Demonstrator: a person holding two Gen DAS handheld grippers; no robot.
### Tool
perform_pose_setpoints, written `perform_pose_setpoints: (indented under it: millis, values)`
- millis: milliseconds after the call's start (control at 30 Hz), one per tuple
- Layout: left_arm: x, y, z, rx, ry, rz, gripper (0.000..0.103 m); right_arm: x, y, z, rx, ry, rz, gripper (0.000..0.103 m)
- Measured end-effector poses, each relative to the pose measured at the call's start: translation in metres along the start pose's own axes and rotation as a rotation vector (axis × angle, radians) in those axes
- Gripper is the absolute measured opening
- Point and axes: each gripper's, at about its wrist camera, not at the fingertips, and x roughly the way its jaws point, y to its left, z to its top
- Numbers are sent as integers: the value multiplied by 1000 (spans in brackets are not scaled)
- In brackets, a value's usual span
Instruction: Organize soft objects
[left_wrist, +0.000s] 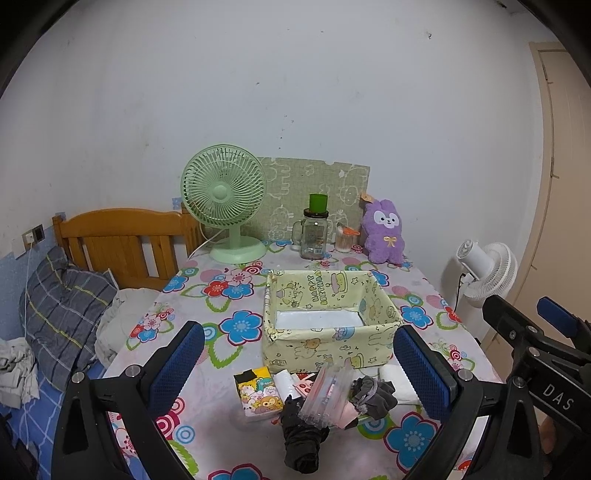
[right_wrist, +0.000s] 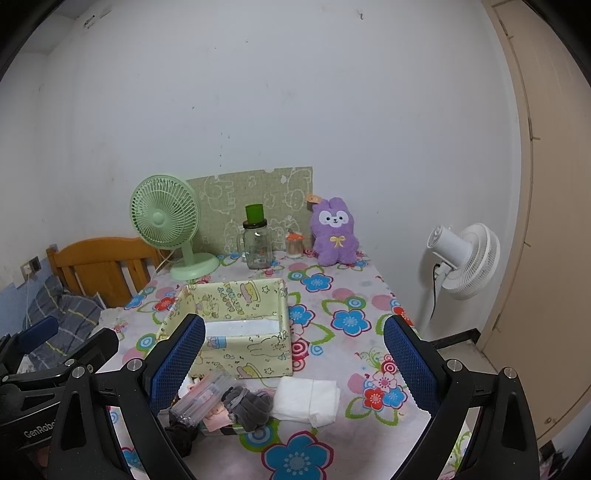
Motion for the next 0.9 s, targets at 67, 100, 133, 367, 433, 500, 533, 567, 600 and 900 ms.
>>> perform_pose_setpoints:
  millis: [67, 100, 133, 367, 433, 500, 533, 567, 600, 900]
  values:
    - [0, 0, 0, 1, 2, 1, 103, 0, 0, 0, 0, -1, -2, 99]
    - [0, 0, 0, 0, 3, 1, 103, 0, 0, 0, 1, 0, -2, 99]
    - [-1, 1, -1, 0, 1, -1, 103, 0, 0, 0, 1, -1, -1, 99]
    - [-3, 1, -3, 2, -7, -15, 103, 1, 1, 0, 4, 3, 0, 99]
    - [-3, 0, -4, 3, -8, -9, 103, 0, 1, -1, 4, 4, -1, 99]
    - [-2, 0, -5, 1, -6, -5, 103, 0, 1, 0, 3, 2, 1, 99]
    - [-3, 0, -5, 1, -5, -4, 103, 1, 1, 0, 4, 4, 1, 99]
    - [-2, 0, -4, 1, -5, -2, 103, 0, 1, 0, 4, 3, 1, 99]
    - [-2, 0, -4, 1, -5, 1, 103, 0, 1, 0, 4, 2, 0, 99]
    - [1, 0, -5, 4, 0, 6, 103, 2, 1, 0, 9, 5, -5, 99]
